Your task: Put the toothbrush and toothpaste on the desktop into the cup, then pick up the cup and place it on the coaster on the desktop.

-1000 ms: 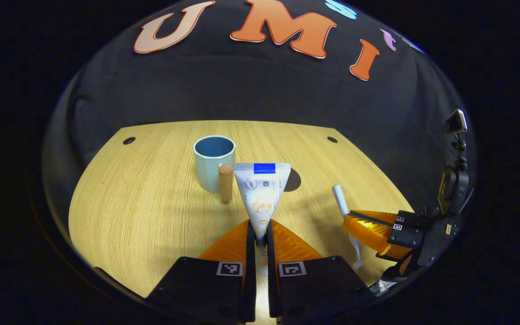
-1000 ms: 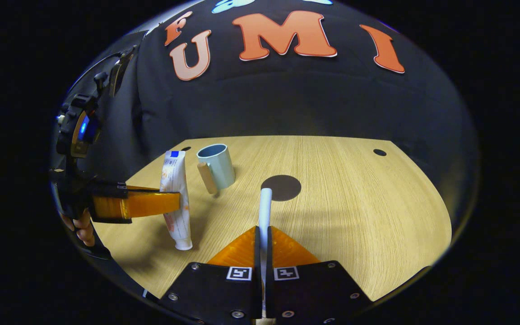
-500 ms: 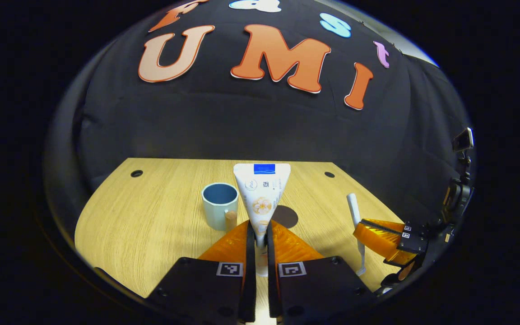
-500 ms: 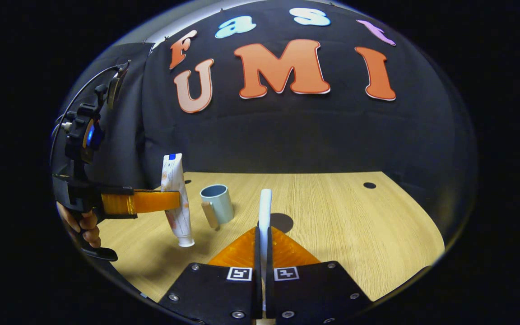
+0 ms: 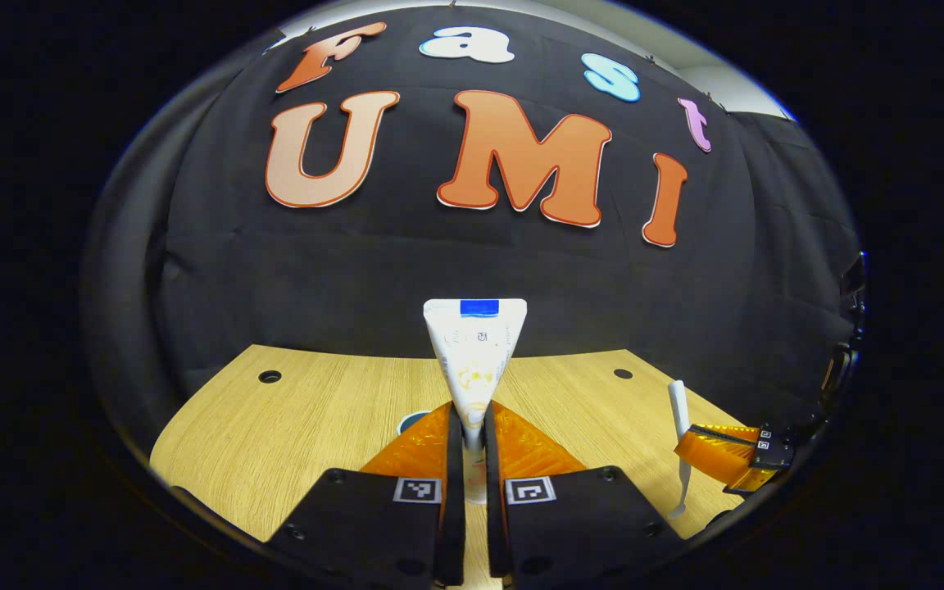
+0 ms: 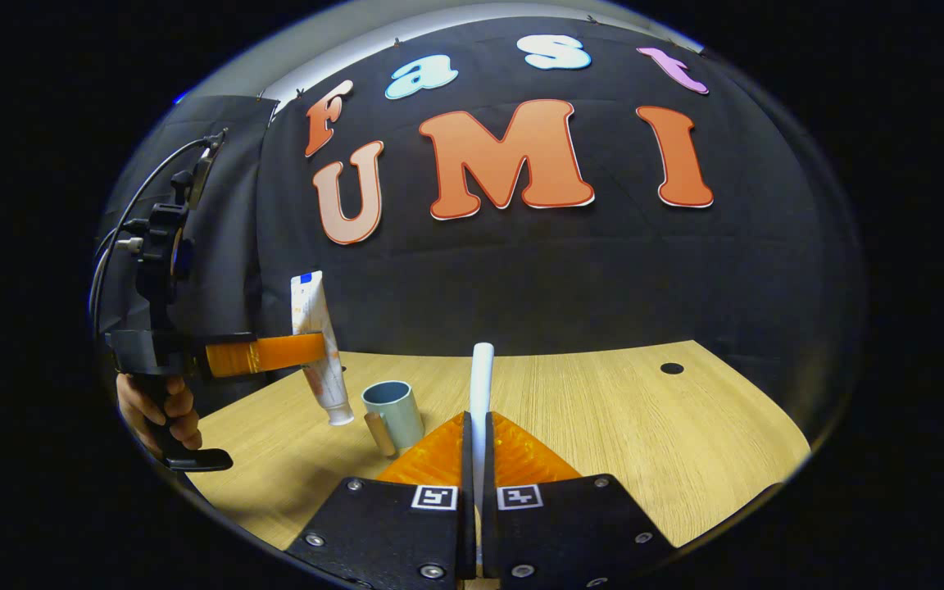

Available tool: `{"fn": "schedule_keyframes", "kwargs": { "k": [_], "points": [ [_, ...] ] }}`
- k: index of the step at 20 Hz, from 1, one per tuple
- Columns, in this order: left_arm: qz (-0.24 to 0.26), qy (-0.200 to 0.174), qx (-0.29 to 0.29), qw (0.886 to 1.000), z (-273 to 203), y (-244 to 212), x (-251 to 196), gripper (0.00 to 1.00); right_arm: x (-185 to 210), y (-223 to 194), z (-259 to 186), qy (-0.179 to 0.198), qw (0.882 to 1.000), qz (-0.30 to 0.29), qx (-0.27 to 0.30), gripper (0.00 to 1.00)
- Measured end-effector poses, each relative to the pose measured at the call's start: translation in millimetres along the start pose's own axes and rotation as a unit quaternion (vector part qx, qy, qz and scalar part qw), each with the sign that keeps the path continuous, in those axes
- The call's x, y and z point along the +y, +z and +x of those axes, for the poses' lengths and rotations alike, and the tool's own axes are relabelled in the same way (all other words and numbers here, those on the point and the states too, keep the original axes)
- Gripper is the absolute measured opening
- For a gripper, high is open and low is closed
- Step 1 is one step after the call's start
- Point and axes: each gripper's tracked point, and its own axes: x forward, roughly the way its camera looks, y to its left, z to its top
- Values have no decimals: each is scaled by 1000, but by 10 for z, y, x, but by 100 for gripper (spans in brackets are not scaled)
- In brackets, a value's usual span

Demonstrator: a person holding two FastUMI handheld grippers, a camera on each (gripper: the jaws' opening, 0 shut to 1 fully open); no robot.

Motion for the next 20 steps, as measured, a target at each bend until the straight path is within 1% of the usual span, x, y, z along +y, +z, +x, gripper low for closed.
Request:
{"fn": "schedule_keyframes", "kwargs": {
  "k": [6, 9, 11, 16, 20],
  "points": [
    [-2, 17, -38, 999, 330, 261, 206, 15, -132, 11, 233, -11, 1000, 6, -4, 4],
    [3, 27, -48, 998, 522, 290, 315, 15, -200, -40, 339, -16, 1000, 4, -2, 3],
    [5, 30, -46, 998, 653, 258, 352, 15, -230, -81, 399, -16, 1000, 9, 4, 4],
    [1, 31, -31, 999, 959, 81, 415, 15, -289, -40, 525, -21, 1000, 6, -3, 4],
    [-6, 32, -13, 999, 1159, -172, 524, 15, -288, -20, 626, -14, 1000, 8, -7, 4]
  ]
}}
